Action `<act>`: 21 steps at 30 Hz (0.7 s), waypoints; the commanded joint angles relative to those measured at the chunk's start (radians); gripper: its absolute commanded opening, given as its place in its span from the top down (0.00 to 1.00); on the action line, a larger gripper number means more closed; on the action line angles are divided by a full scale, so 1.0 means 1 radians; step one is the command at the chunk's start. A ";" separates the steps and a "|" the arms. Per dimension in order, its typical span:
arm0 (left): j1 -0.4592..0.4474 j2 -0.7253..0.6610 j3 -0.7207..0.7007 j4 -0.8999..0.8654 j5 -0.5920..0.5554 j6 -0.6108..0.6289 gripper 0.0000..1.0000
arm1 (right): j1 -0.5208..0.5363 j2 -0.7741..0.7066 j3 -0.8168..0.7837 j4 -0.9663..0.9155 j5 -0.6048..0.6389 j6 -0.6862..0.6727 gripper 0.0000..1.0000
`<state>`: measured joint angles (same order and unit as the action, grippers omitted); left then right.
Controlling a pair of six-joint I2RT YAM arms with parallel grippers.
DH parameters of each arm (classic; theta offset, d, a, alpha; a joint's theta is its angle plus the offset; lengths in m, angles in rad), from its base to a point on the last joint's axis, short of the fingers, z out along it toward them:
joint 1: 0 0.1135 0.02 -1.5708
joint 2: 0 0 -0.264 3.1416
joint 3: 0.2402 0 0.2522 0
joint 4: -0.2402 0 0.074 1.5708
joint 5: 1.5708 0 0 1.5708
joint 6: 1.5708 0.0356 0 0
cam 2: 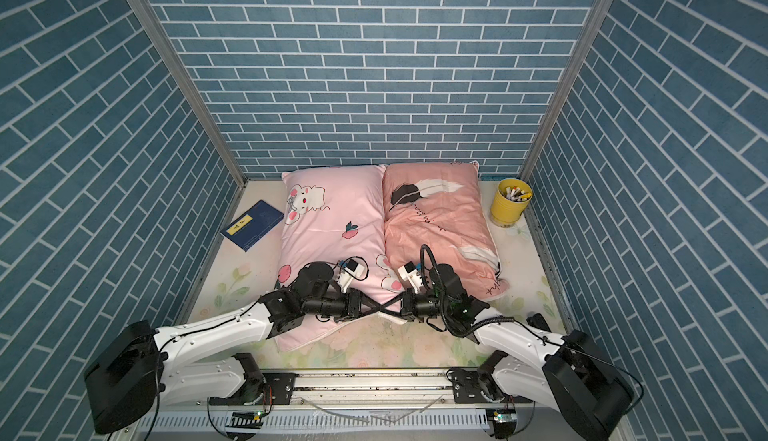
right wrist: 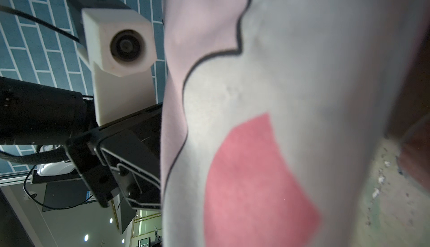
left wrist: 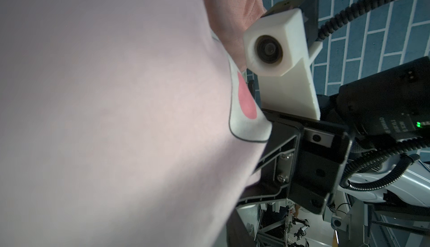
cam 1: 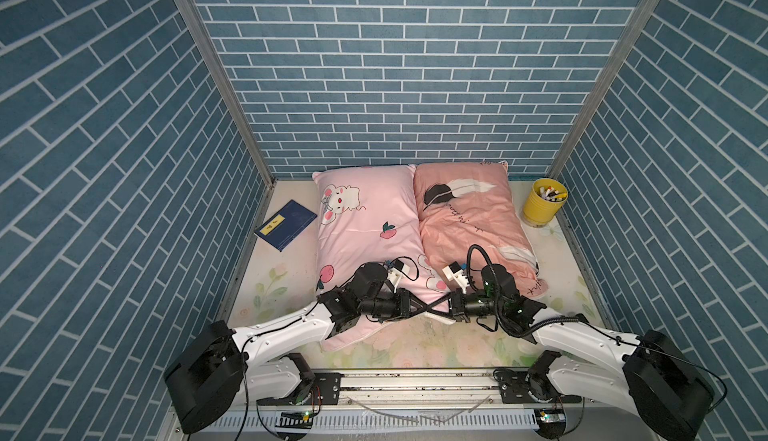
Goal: Zip up pillowcases
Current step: Zip the zipper on the pillowcase.
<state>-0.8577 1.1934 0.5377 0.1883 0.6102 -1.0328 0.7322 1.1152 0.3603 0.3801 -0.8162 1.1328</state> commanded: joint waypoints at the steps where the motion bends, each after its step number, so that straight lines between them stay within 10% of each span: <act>1: -0.007 -0.006 -0.004 0.002 0.006 0.010 0.76 | -0.006 -0.018 0.019 0.002 0.006 -0.026 1.00; 21: -0.030 0.038 0.008 0.011 0.007 0.016 0.88 | -0.012 -0.003 0.026 0.002 0.016 -0.024 1.00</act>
<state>-0.8787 1.2232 0.5377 0.1856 0.6113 -1.0321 0.7250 1.1152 0.3603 0.3595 -0.8043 1.1252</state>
